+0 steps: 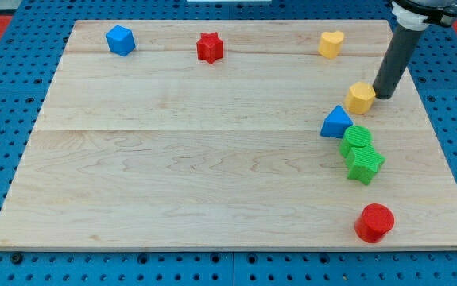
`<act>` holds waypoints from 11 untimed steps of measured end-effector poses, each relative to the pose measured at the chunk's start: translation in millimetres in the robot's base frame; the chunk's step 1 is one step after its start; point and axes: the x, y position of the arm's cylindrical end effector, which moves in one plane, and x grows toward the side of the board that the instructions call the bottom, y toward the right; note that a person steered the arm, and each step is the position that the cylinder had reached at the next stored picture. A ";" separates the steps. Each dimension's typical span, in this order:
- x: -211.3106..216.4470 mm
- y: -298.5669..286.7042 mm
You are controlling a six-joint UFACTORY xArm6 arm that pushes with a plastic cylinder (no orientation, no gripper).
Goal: Move the blue triangle towards the left
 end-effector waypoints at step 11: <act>45.7 -245.3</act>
